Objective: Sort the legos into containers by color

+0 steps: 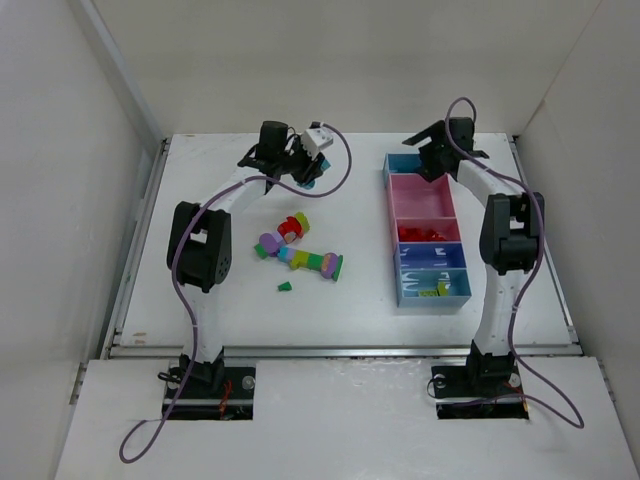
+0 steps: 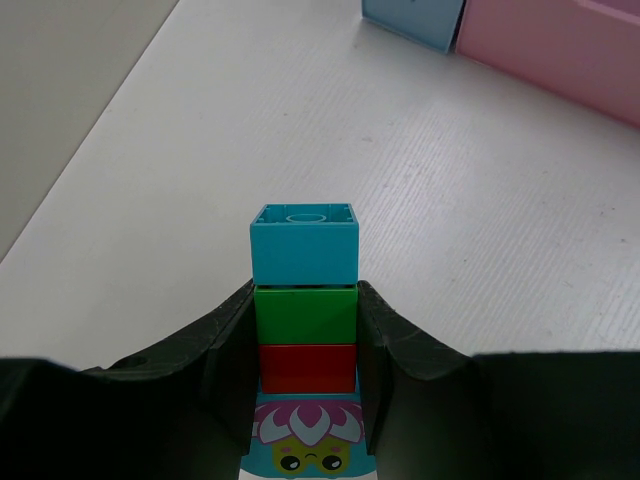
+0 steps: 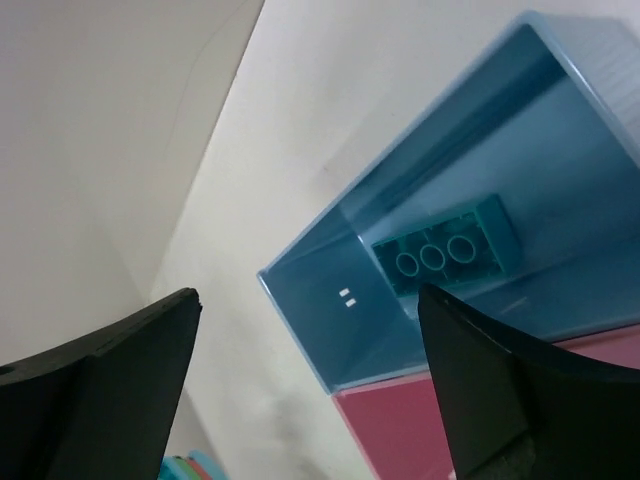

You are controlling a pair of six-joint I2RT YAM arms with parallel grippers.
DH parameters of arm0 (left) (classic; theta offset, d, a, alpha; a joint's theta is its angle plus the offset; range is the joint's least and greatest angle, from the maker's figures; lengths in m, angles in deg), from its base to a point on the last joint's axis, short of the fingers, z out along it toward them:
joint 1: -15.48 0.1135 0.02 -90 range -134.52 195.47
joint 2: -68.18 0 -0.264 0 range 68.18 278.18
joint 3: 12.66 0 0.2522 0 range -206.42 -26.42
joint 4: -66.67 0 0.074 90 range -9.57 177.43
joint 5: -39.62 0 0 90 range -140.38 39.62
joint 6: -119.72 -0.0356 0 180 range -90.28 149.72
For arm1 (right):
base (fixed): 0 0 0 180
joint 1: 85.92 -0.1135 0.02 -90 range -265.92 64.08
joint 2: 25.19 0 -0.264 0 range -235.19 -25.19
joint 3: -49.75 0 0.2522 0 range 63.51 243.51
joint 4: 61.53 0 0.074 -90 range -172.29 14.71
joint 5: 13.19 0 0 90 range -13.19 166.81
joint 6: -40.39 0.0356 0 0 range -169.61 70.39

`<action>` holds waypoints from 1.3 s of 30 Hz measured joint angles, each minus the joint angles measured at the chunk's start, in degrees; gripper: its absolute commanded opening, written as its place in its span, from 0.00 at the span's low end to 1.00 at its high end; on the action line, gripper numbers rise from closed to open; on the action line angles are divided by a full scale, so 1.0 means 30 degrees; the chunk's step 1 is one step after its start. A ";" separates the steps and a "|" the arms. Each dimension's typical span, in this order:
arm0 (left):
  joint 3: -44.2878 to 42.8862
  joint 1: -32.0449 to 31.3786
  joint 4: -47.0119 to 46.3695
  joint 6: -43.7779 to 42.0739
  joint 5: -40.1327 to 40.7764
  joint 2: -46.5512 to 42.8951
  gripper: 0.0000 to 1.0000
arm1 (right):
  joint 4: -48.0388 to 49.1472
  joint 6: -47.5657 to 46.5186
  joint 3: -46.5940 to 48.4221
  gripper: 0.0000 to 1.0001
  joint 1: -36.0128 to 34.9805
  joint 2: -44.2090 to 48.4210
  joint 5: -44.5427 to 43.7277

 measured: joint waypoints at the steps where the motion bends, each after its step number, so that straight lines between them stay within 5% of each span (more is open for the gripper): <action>1: 0.0000 -0.0015 0.0000 -0.0058 -0.0255 0.0000 0.00 | -0.0044 -0.0794 0.0066 0.95 -0.0015 0.0044 0.0044; 6: 0.0000 -0.0044 0.0029 -0.0641 -0.2025 -0.0015 0.00 | -0.0379 -0.7927 0.0583 0.98 -0.0452 0.0969 0.1501; 11: 0.1035 -0.0291 0.0685 -0.2878 -0.4102 -0.1129 0.00 | -0.0539 -1.3930 0.0852 0.93 -0.1304 0.2834 0.8189; 20: 0.1880 -0.1282 0.1974 -0.5836 -0.5770 -0.3723 0.00 | -0.1319 -1.7602 0.1173 0.97 -0.4772 0.2637 1.6028; 24: 0.2506 -0.1290 0.2557 -0.6317 -0.5785 -0.4226 0.00 | -0.1683 -1.7872 0.1078 0.78 -0.5304 0.2186 1.7500; 28: 0.2623 -0.1530 0.2499 -0.6309 -0.5865 -0.4255 0.00 | -0.1690 -1.8068 0.0743 0.37 -0.5122 0.2186 1.7690; 33: 0.2856 -0.1676 0.1931 -0.5901 -0.5581 -0.4262 0.00 | -0.1974 -1.7704 0.0619 0.05 -0.4852 0.2186 1.7843; 39: 0.3067 -0.1683 0.1792 -0.5377 -0.5472 -0.4335 0.00 | -0.1785 -1.7070 0.0328 0.00 -0.4612 0.2186 1.7886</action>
